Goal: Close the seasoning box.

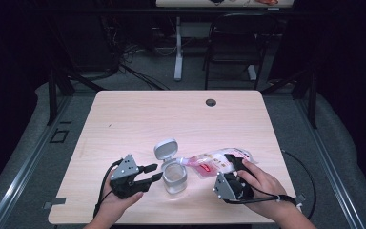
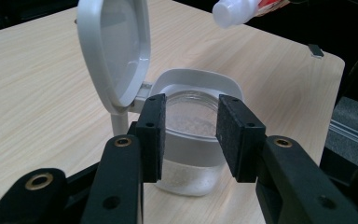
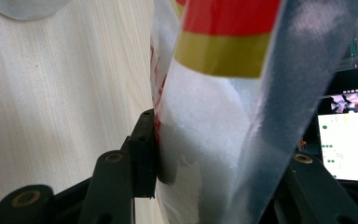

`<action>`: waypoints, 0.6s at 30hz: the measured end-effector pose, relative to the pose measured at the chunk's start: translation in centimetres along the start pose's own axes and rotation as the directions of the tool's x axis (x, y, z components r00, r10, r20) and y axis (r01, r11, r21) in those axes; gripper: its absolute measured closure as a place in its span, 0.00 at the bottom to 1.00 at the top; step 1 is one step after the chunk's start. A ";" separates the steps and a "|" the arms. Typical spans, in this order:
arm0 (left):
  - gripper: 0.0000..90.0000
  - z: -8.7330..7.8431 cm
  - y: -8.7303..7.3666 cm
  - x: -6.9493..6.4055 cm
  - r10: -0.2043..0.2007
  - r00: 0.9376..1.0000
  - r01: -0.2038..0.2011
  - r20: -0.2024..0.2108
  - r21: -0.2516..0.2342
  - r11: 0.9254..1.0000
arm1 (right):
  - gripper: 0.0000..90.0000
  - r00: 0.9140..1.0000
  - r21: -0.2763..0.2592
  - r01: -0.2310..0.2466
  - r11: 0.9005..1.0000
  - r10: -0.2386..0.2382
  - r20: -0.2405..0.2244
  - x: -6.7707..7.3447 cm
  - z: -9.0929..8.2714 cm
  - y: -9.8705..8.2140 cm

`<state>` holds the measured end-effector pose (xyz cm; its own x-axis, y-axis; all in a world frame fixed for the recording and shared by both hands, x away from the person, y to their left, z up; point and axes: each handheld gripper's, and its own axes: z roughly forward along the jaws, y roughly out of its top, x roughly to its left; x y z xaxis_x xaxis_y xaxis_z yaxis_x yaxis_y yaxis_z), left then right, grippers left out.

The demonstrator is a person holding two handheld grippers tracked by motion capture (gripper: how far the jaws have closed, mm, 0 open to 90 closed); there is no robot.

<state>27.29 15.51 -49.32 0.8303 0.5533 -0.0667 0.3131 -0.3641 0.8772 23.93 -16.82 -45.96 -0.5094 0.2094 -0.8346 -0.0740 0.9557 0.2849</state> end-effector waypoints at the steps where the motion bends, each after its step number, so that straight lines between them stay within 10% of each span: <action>1: 0.70 0.1 0.0 0.0 0.001 1.000 -0.001 0.000 0.000 1.000 | 0.60 1.000 0.021 0.019 1.000 -0.019 0.004 0.0 -0.1 0.1; 18: 0.70 0.7 0.7 -0.6 0.019 1.000 -0.019 0.022 -0.003 1.000 | 0.61 0.998 0.015 0.060 0.998 -0.061 0.014 0.3 0.3 0.5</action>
<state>27.32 14.37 -49.02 0.8460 0.5298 -0.0608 0.2961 -0.3719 0.8798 23.98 -16.23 -46.15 -0.4918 0.1540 -0.8570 -0.0921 0.9695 0.2270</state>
